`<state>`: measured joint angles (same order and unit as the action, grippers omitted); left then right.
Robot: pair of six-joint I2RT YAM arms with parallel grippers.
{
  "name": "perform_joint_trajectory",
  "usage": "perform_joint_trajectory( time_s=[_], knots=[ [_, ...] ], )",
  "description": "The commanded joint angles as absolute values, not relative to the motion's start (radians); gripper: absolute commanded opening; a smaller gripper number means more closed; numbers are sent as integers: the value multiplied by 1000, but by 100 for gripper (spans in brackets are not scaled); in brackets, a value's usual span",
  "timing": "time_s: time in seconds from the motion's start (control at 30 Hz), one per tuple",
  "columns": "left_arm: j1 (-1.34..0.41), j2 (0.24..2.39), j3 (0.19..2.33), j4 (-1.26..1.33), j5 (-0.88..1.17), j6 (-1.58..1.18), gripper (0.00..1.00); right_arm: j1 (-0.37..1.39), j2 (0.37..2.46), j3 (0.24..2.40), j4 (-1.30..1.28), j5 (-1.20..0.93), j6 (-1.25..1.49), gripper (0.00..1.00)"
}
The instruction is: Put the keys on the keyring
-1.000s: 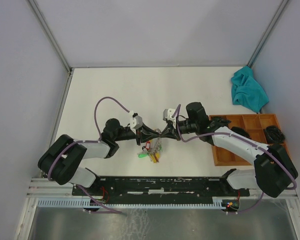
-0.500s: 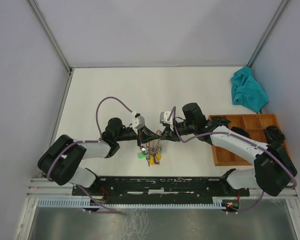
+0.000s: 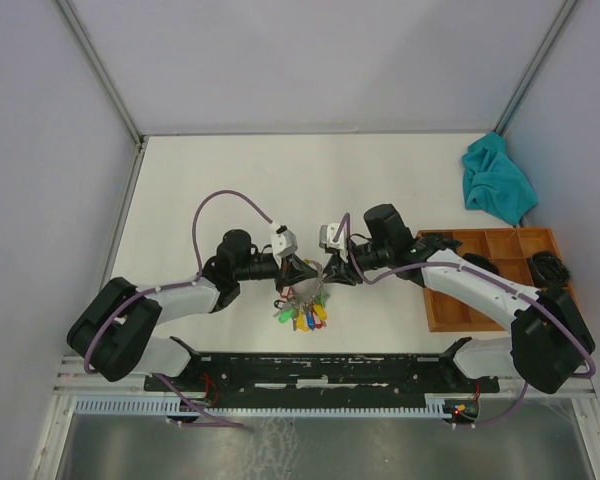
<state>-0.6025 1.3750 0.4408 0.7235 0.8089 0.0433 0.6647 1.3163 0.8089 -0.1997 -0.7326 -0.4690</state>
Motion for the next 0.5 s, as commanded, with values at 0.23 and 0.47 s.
perform_joint_trajectory(
  time_s=[0.23, 0.47],
  knots=[
    [-608, 1356, 487, 703, 809, 98, 3, 661, 1390, 897, -184, -767, -447, 31],
    [-609, 1381, 478, 703, 753, 66, 5, 642, 1365, 867, -226, -573, -372, 37]
  ],
)
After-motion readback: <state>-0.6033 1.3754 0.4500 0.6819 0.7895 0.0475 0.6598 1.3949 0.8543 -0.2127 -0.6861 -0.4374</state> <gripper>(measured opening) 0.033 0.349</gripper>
